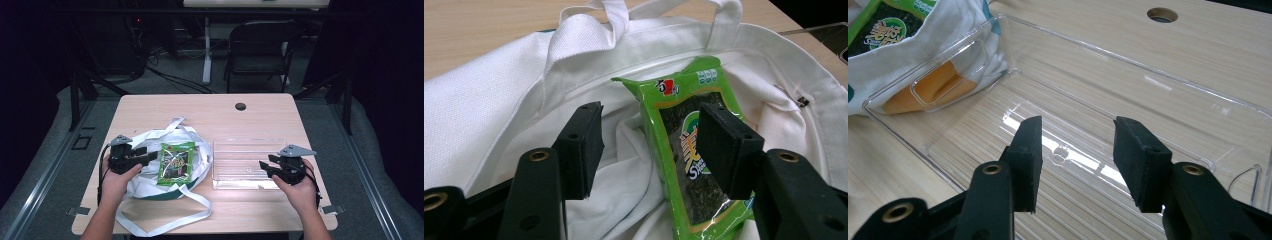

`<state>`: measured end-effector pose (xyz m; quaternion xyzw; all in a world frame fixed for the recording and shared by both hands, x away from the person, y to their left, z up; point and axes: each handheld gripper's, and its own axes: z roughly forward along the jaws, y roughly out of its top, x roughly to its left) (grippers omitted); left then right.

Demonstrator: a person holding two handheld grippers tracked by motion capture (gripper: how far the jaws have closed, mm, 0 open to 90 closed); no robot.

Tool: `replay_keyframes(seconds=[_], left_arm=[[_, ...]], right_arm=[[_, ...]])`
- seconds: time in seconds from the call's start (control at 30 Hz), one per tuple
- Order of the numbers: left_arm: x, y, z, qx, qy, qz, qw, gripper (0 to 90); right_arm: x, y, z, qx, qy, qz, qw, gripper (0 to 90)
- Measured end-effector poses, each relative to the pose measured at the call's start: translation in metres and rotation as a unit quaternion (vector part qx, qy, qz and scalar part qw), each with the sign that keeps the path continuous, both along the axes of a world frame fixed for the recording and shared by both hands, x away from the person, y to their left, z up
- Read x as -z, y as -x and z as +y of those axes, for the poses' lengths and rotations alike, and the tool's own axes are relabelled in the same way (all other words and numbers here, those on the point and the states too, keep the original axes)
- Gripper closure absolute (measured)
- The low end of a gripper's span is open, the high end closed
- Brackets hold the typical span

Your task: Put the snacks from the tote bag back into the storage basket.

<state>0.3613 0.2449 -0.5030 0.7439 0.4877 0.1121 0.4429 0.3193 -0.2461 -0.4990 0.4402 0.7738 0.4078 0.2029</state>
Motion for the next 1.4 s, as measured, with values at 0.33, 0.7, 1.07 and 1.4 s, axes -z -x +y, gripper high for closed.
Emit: replay_keyframes(seconds=[0.33, 0.7, 1.07, 1.4], left_arm=[[0.003, -0.002, 0.000, 0.007, 0.011, 0.014, 0.9998, 44.2], [0.001, 0.001, -0.007, 0.016, 0.010, 0.016, 0.9997, 43.2], [0.001, 0.000, -0.011, 0.020, 0.003, 0.023, 0.9995, 40.2], [0.005, -0.011, -0.018, 0.027, 0.019, 0.061, 0.9976, 36.9]], right_arm=[[0.001, -0.001, -0.002, 0.007, 0.002, -0.003, 1.0000, 50.4], [-0.003, 0.003, 0.004, 0.001, 0.015, -0.011, 0.9998, 51.3], [-0.003, 0.003, 0.006, 0.002, 0.018, -0.011, 0.9998, 47.2], [-0.004, 0.003, 0.005, 0.003, 0.013, -0.011, 0.9998, 47.1]])
